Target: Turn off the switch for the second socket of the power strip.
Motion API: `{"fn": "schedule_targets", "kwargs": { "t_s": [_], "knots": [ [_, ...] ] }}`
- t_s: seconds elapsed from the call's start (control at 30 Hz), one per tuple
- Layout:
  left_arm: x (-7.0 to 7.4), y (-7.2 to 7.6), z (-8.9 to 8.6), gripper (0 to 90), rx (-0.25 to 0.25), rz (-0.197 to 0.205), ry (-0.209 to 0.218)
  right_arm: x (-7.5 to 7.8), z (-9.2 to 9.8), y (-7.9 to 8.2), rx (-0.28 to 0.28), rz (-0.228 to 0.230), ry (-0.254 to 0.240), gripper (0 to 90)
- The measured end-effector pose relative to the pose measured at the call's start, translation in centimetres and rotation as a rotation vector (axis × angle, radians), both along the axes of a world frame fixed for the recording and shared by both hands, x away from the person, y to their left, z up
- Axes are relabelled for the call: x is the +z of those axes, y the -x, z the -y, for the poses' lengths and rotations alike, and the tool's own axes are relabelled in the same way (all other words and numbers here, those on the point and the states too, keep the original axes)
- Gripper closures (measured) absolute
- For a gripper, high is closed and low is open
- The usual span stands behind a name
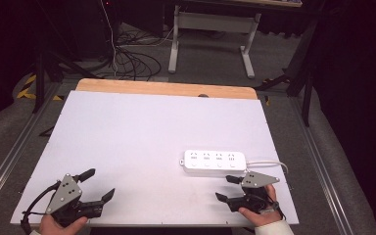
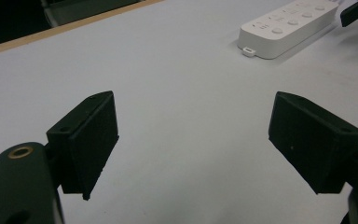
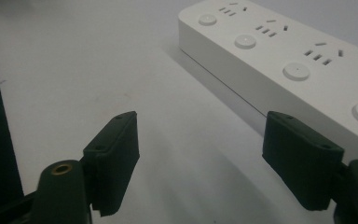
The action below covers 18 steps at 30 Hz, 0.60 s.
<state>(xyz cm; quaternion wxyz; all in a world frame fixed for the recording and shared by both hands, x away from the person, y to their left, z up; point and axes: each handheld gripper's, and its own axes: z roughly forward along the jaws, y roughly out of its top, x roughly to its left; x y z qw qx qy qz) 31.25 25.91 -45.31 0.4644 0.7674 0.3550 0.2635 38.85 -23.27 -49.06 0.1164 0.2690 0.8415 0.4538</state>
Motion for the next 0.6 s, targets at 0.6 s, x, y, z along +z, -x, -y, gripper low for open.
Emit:
{"fn": "schedule_targets", "kwargs": {
  "t_s": [0.6],
  "knots": [
    [-0.3, -0.41, 0.04, 16.3, 0.0, -0.002, -0.011, 0.56, 0.3, 0.17, -0.05, 0.092, 0.001, 29.3]
  ]
}}
